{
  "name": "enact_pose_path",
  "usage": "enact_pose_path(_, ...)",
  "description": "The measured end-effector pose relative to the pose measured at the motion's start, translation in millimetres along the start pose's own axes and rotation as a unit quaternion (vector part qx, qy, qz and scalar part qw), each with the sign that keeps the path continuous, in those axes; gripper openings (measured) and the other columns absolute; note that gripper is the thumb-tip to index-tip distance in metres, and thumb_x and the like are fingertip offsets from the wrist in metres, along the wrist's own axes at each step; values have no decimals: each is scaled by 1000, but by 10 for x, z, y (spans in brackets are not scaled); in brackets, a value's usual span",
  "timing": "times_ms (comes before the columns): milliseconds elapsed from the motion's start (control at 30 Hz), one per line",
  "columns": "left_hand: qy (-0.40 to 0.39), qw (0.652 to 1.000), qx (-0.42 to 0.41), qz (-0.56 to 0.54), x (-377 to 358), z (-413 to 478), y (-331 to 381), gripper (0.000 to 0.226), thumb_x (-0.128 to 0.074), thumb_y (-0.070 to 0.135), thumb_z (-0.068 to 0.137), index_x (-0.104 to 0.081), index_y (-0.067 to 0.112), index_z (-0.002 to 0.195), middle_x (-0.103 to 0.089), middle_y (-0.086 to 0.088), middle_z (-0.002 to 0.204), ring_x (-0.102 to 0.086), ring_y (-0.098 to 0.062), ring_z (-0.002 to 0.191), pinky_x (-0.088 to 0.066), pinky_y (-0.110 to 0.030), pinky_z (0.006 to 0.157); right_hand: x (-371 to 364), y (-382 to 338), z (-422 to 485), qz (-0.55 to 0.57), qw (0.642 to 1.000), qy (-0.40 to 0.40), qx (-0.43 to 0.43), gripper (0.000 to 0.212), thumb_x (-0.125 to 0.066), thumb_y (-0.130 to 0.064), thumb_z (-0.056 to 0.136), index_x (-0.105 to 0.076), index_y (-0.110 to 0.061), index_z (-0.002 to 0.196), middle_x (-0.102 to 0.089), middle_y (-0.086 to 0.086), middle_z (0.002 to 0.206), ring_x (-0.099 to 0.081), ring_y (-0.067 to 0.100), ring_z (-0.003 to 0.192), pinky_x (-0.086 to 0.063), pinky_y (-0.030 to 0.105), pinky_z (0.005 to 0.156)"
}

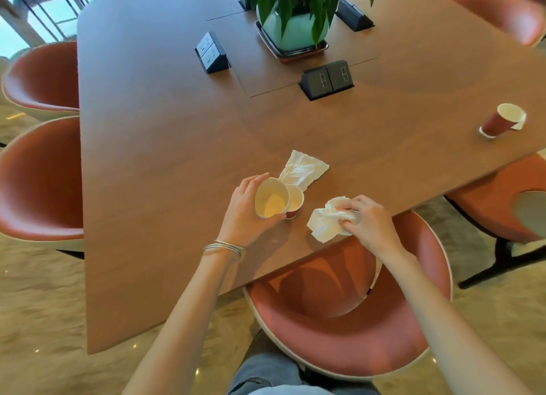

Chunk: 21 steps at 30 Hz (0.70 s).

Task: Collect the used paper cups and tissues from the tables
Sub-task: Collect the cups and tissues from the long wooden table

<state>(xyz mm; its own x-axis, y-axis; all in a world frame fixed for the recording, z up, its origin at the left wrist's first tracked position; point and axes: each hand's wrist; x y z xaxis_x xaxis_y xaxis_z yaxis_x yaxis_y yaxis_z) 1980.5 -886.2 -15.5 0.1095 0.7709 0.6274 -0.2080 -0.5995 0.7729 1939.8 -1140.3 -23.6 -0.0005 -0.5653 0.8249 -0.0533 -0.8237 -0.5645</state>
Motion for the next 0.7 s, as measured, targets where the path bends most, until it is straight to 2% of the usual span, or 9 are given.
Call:
enact_pose_path(200,35,999,15,-15,-164,284,104,83,-82,36,61,-40,29,132,-42,9,128,-43,-15,116,-43,-37,95,115,72,446,-6,999,-33,27,27,-65,-8,75,-68,-19,99,-61,4,95,-57,22,84,-43,32,72)
enact_pose_path(367,48,997,47,-27,-405,364,152,81,-82,35,62,-41,27,132,-42,10,127,-44,-13,114,-39,-29,94,162,206,774,1,998,-53,31,27,-66,-6,74,-70,-14,100,-61,8,97,-58,25,89,-45,40,78)
enact_pose_path(700,-2,992,125,36,-890,508,-71,83,-80,33,63,-40,22,135,-41,5,136,-39,-18,119,-32,-22,93,-32,487,1190,15,996,-88,31,29,-64,-1,72,-69,-12,98,-60,6,93,-56,23,85,-40,32,71)
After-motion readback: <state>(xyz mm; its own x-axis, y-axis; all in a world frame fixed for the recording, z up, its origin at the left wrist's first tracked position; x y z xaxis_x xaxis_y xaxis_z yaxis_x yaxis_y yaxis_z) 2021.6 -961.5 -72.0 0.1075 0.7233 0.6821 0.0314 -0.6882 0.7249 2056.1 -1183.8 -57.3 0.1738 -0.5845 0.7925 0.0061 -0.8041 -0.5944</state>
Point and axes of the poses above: each hand's wrist, its own z-axis towards the middle knuckle, its own x-axis out of the back of the hand, y = z × x
